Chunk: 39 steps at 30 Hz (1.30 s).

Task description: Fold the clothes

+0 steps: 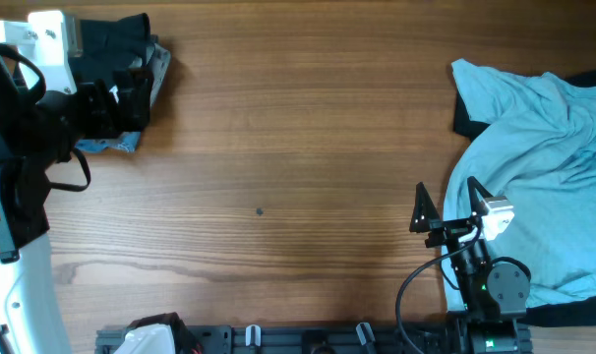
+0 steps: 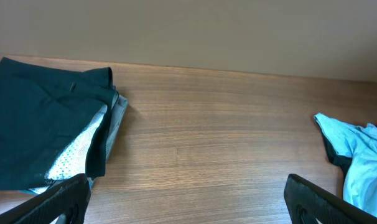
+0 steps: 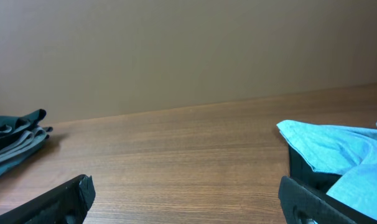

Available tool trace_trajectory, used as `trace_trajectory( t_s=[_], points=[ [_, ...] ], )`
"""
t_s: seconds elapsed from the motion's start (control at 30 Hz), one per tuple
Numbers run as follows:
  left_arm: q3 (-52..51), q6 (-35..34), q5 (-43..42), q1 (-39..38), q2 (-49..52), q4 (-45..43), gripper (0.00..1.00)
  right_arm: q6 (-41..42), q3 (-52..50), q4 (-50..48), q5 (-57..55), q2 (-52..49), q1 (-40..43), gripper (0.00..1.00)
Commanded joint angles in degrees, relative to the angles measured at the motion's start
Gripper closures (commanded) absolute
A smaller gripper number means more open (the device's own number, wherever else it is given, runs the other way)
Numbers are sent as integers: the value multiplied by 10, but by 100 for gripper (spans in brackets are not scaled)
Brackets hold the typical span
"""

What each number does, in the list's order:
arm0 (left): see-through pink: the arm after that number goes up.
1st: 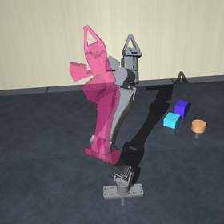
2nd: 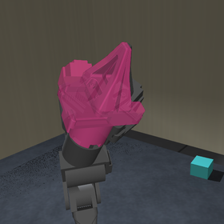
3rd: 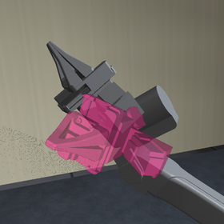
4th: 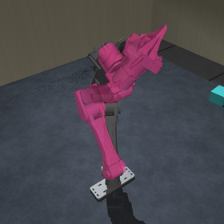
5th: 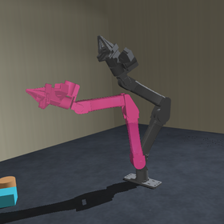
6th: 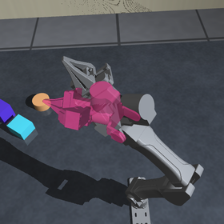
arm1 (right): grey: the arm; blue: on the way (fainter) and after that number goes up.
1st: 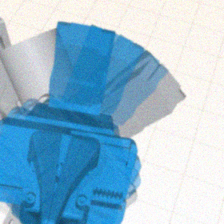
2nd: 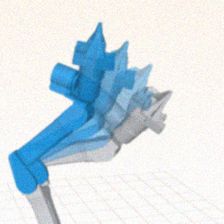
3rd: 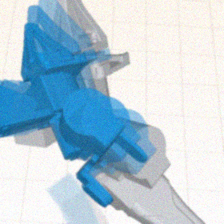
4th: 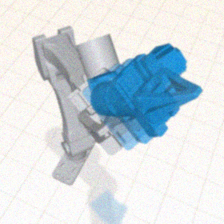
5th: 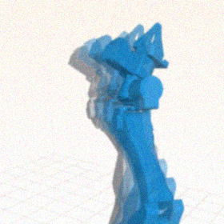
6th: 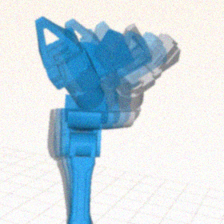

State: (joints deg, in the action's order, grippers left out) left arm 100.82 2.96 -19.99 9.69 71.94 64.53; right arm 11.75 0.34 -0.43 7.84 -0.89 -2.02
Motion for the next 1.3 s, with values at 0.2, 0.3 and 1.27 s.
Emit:
trace_trajectory(
  t_s=[0.2,0.3,1.27],
  points=[
    [-2,13,1,-4,-2,-1,0,7,0,-1,-8,-1,4,0],
    [-3,13,1,-7,-15,-1,0,6,0,-1,-8,-1,4,1],
    [-900,13,92,-82,-683,-541,0,7,0,-1,-8,-1,4,0]
  ],
)
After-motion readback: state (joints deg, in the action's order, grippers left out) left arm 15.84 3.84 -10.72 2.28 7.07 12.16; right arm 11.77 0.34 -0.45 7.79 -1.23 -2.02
